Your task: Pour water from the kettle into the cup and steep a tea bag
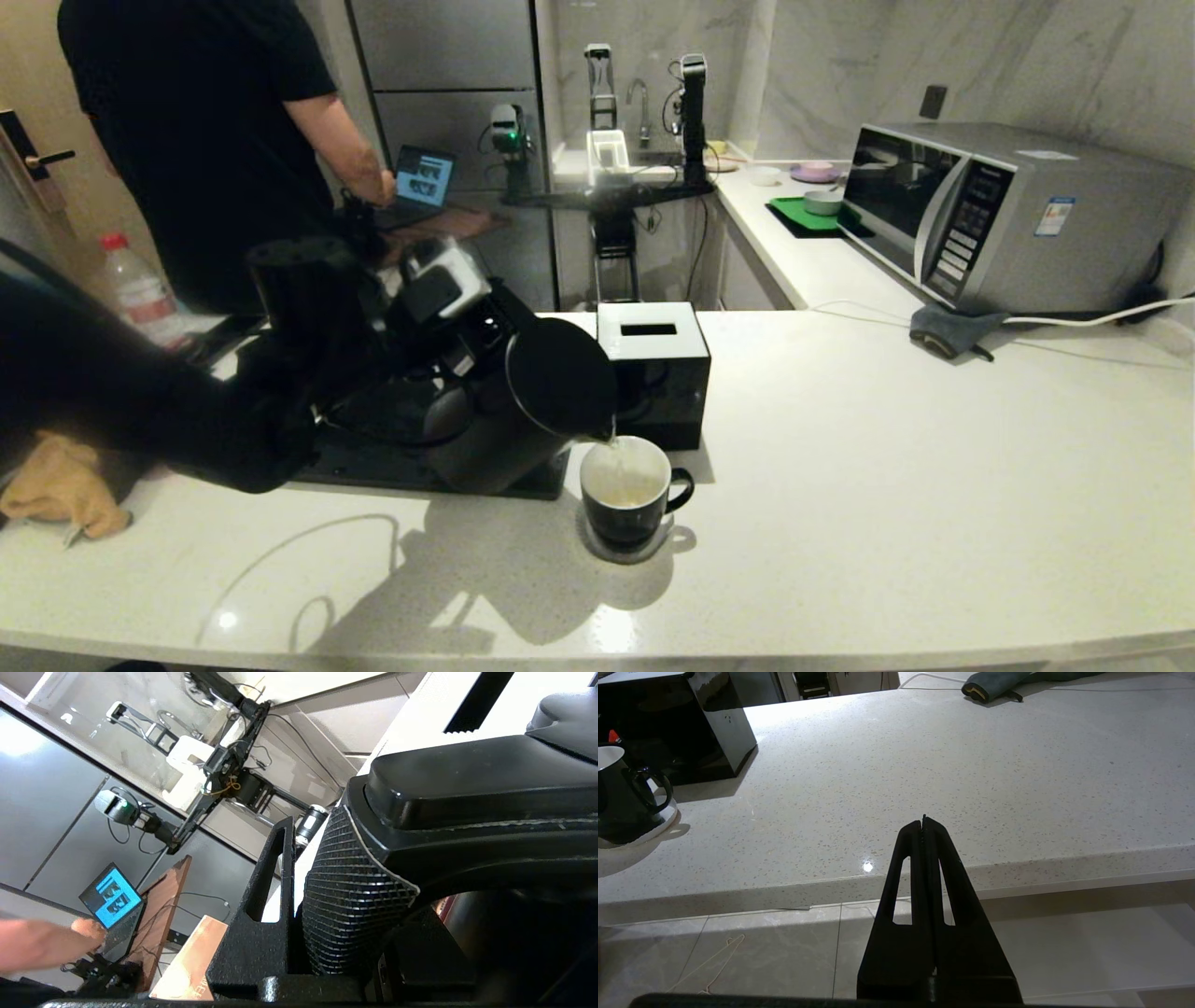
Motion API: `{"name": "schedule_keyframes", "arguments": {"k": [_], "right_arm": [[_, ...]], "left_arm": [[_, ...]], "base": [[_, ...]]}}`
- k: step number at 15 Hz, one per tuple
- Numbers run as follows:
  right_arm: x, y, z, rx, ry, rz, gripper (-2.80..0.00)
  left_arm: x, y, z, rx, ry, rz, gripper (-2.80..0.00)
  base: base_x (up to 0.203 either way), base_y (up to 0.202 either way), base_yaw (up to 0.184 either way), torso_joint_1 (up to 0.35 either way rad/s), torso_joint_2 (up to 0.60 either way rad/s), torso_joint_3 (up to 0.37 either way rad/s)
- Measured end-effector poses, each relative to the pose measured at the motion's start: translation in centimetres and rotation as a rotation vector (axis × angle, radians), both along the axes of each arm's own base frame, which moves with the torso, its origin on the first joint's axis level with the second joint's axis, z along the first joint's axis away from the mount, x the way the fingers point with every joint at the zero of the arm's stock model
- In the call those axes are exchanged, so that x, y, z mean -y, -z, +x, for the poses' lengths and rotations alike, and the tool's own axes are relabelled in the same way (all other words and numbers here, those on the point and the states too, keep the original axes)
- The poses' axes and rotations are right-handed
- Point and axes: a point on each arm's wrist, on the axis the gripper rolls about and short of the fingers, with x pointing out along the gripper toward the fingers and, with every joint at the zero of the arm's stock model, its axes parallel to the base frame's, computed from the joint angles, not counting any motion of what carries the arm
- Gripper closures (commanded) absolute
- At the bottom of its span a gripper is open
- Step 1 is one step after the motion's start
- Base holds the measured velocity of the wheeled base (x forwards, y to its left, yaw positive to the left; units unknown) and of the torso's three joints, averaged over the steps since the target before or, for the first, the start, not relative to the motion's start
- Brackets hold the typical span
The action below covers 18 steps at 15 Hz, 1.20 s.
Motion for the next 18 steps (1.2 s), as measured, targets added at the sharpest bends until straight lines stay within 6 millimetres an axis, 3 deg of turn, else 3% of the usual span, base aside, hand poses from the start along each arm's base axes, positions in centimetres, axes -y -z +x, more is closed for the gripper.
{"name": "schedule_keyframes", "arguments": {"k": [18], "right_arm": [[0.00, 0.00, 0.00, 0.000, 0.000, 0.000, 0.00]], "left_arm": [[-0.07, -0.65, -0.60, 0.040, -0.006, 0.056, 0.00]], "base": [[0.000, 0.000, 0.000, 0.000, 0.00, 0.000]]}}
